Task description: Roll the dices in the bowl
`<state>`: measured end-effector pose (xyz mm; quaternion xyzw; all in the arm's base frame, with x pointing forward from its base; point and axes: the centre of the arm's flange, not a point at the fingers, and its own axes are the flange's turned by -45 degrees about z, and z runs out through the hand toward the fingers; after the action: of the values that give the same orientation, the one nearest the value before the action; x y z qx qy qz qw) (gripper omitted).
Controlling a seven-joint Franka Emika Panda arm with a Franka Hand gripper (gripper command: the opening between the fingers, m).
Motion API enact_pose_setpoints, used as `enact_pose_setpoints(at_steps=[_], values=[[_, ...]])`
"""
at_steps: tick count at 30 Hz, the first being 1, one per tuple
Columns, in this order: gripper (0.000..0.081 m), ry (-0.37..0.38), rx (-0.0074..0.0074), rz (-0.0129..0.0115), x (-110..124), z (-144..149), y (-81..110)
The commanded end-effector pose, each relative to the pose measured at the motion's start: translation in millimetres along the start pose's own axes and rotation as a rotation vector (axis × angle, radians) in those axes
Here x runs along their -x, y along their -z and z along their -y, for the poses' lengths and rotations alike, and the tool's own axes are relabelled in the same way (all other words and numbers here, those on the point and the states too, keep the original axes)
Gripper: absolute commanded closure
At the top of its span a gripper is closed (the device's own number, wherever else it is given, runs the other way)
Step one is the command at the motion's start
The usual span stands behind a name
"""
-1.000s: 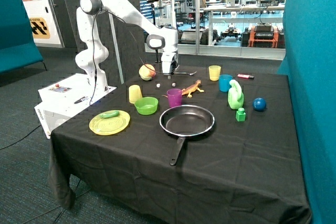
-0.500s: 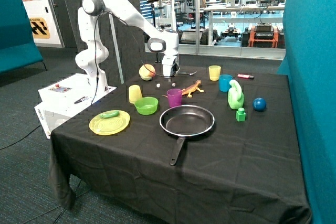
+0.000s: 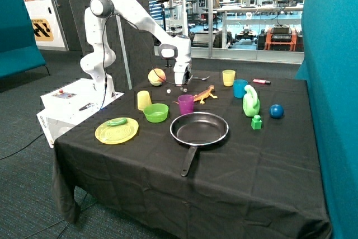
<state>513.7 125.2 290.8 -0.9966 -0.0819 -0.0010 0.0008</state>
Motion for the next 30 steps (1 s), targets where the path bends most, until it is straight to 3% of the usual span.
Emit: enact_pose_setpoints(at_steps=[1,30], values=[[0.0527,-0.002,0.0014,0.0021,-4.0,0.7,-9.2],[0.0583,0.016,0.0014,0.0022,-12.9,3.6,-22.5]])
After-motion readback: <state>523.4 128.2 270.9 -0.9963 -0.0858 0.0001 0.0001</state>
